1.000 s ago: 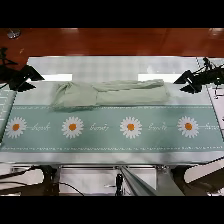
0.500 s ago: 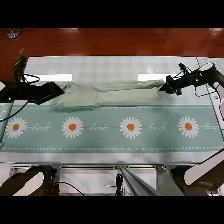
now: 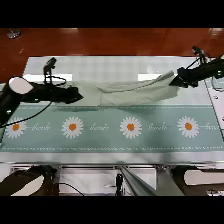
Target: Fold the shirts.
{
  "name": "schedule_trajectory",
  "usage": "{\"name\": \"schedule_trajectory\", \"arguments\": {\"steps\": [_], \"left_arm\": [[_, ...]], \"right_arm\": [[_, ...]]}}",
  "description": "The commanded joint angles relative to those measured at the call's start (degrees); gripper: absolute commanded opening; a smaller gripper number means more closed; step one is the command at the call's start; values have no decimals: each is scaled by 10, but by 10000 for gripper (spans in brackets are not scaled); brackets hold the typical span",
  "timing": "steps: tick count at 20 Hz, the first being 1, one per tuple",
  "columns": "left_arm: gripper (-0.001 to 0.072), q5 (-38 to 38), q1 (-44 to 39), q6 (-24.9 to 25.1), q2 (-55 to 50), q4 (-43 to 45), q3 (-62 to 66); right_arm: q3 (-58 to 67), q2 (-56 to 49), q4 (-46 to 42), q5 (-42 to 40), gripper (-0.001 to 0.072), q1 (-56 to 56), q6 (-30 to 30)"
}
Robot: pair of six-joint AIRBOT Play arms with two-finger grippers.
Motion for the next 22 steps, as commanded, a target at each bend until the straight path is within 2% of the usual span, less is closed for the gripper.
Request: {"name": "schedule_trajectory", "arguments": {"steps": [1, 3, 5, 7, 11, 13, 14, 16, 18, 22], "left_arm": [[21, 46, -101, -14, -77, -8, 49], [20, 65, -154, -17, -150, -7, 115], [21, 80, -199, -53, -227, -7, 191], [20, 49, -242, -78, -309, -7, 275], [21, -31, -329, -109, -427, -11, 395], [22, -33, -365, -103, -450, -46, 403], [22, -36, -375, -81, -455, -70, 403], [22, -50, -365, -76, -450, -90, 404], [22, -69, -314, -72, -422, -91, 404], [21, -136, -120, -53, -329, -82, 403]], "right_arm": [[-120, 171, -13, -6, 28, -1, -23], [-189, 263, 9, -12, 29, -1, -12], [-239, 343, 48, -12, 29, 2, -7], [-264, 402, 44, -16, 29, 22, 21], [-269, 438, 42, -33, 30, 76, 53], [-269, 438, 42, -59, 29, 95, 61], [-269, 438, 43, -71, 30, 100, 66], [-269, 438, 42, -77, 30, 101, 71], [-269, 438, 43, -74, 30, 101, 73], [-253, 431, 49, -77, 30, 122, 74]]}}
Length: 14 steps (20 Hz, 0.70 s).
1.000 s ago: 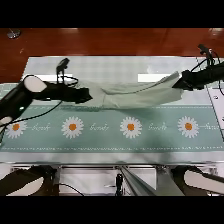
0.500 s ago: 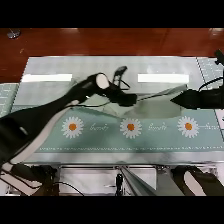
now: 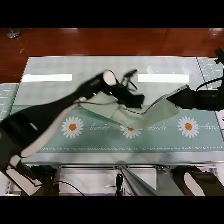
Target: Fold the shirts.
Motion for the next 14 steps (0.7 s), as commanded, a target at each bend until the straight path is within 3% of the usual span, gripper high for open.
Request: {"name": "schedule_trajectory", "arguments": {"steps": [1, 3, 6, 8, 11, 14], "left_arm": [[21, -73, 163, 11, 82, -2, 2], [21, -89, 258, 13, 152, 19, 2], [21, -123, 389, 7, 268, 149, 0], [22, -133, 464, 9, 348, 170, -23], [22, -116, 521, 34, 482, 171, -113], [22, -88, 520, 37, 619, 170, -260]], "right_arm": [[22, -17, 3, -16, 30, 36, 6], [61, -65, 11, -43, 30, 90, 14], [161, -179, 26, -86, 30, 195, 9], [245, -285, 27, -101, 30, 256, 10], [367, -444, 28, -100, 30, 318, 17], [487, -583, 30, -103, 30, 355, 23]]}}
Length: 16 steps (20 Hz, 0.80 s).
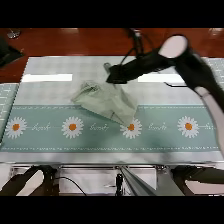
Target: Fold the shirts.
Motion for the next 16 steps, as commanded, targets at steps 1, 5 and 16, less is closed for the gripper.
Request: {"name": "schedule_trajectory", "arguments": {"steps": [1, 5, 16], "left_arm": [[22, 36, 26, 8, 158, 11, -155], [22, 57, 26, -27, 262, -13, -307], [23, 84, 26, -26, 277, -54, -419]], "right_arm": [[132, -160, 5, -17, 30, 53, 6], [205, -260, 24, -33, 30, 62, 27], [236, -249, 138, 69, 623, -21, -31]]}}
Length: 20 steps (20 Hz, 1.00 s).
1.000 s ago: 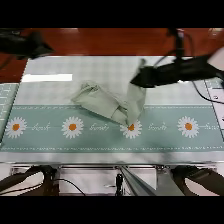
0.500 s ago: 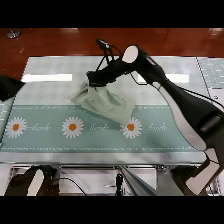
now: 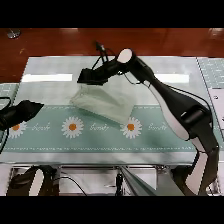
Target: Fold the shirts.
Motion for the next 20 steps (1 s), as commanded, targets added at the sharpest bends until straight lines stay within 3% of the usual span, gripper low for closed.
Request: {"name": "schedule_trajectory", "arguments": {"steps": [1, 2, 4, 5, 7, 10, 13, 16, 20], "left_arm": [[22, 7, 0, 0, 3, -5, -14], [22, 7, 0, 0, 3, -5, -14], [22, 8, 0, 0, 3, -4, -14], [22, 9, 0, 0, 3, -4, -14], [23, 9, 0, 0, 3, -4, -14], [23, 9, -3, 11, 3, -4, -14], [23, 14, -4, 11, 3, -5, -14], [23, 29, -4, 10, 2, -5, -14], [23, 29, -4, 11, 3, -4, -14]], "right_arm": [[3, 45, -8, 140, 623, -81, -11], [2, 68, -51, 205, 623, -113, -10], [-42, 143, -217, 281, 623, -162, -6], [-102, 197, -284, 263, 623, -183, 17], [-289, 320, -303, 144, 623, -218, 24], [-629, 507, -250, -83, 623, -228, 97], [-836, 581, -90, -237, 623, -210, 126], [-856, 530, -39, -267, 621, -175, 109], [-777, 400, 44, -195, 620, -168, -7]]}}
